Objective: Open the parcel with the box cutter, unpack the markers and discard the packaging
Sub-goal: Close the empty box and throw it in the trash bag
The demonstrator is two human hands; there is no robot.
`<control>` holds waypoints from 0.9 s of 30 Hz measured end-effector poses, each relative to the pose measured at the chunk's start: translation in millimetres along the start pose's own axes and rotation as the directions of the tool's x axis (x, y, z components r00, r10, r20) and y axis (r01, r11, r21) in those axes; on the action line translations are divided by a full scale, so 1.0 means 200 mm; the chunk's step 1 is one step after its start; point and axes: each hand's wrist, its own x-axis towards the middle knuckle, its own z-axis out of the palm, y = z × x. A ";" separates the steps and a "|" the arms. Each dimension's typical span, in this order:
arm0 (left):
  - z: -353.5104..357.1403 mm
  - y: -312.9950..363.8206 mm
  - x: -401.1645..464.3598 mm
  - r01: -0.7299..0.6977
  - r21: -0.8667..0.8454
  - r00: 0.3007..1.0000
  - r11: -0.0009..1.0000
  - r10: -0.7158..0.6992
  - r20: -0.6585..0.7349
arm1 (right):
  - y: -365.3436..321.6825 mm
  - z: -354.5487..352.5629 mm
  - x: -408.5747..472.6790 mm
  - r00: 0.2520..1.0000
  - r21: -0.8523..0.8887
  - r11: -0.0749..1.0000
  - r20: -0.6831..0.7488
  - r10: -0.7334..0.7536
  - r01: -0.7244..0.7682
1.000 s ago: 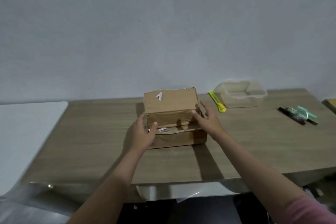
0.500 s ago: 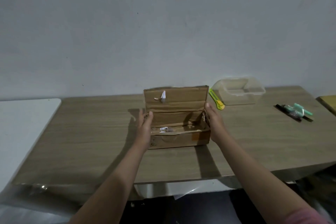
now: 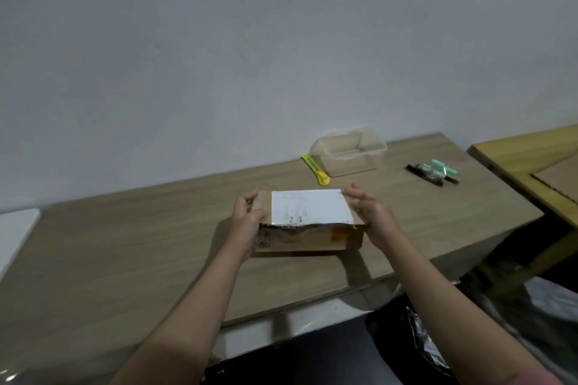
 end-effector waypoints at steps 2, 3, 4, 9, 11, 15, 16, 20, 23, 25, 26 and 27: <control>0.13 -0.01 0.00 -0.025 0.070 0.998 0.997 0.020 0.064 | -0.03 -0.15 -0.05 0.999 -0.054 0.998 -0.032 0.009 -0.011; 0.20 -0.03 0.00 -0.037 0.102 0.995 0.994 0.027 0.097 | -0.06 -0.23 -0.09 0.998 -0.064 0.998 -0.064 0.012 -0.016; 0.28 -0.04 0.00 -0.056 0.128 0.990 0.990 0.038 0.136 | -0.07 -0.31 -0.12 0.994 -0.064 0.998 -0.112 0.013 -0.020; 0.76 -0.10 -0.12 -0.120 0.187 0.942 0.975 0.053 0.331 | -0.17 -0.73 -0.29 0.879 -0.107 0.994 -0.475 -0.051 0.000; 0.96 -0.12 -0.19 -0.139 0.191 0.909 0.972 0.049 0.414 | -0.23 -0.91 -0.37 0.796 -0.198 0.979 -0.598 -0.089 -0.040; 1.33 -0.23 -0.35 -0.148 0.200 0.829 0.968 0.011 0.560 | -0.31 -1.28 -0.57 0.723 -0.270 0.923 -0.691 0.014 -0.276; 1.40 -0.26 -0.40 -0.145 0.206 0.804 0.968 -0.007 0.594 | -0.31 -1.36 -0.63 0.715 -0.290 0.903 -0.699 0.025 -0.316; 1.62 -0.45 -0.57 -0.167 0.294 0.710 0.941 -0.092 0.698 | -0.24 -1.64 -0.85 0.676 -0.309 0.891 -0.737 -0.003 -0.333; 1.75 -0.64 -0.64 -0.218 0.394 0.666 0.893 -0.159 0.728 | -0.17 -1.82 -0.92 0.668 -0.243 0.924 -0.744 0.018 -0.296; 1.81 -0.78 -0.68 -0.207 0.472 0.651 0.857 -0.239 0.720 | -0.11 -1.91 -0.93 0.697 -0.241 0.925 -0.716 0.036 -0.295; 1.83 -0.85 -0.69 -0.197 0.507 0.653 0.839 -0.273 0.706 | -0.07 -1.95 -0.92 0.718 -0.244 0.923 -0.694 0.048 -0.297; 1.84 -0.93 -0.70 -0.191 0.539 0.660 0.821 -0.299 0.690 | -0.03 -1.99 -0.90 0.745 -0.251 0.920 -0.663 0.064 -0.302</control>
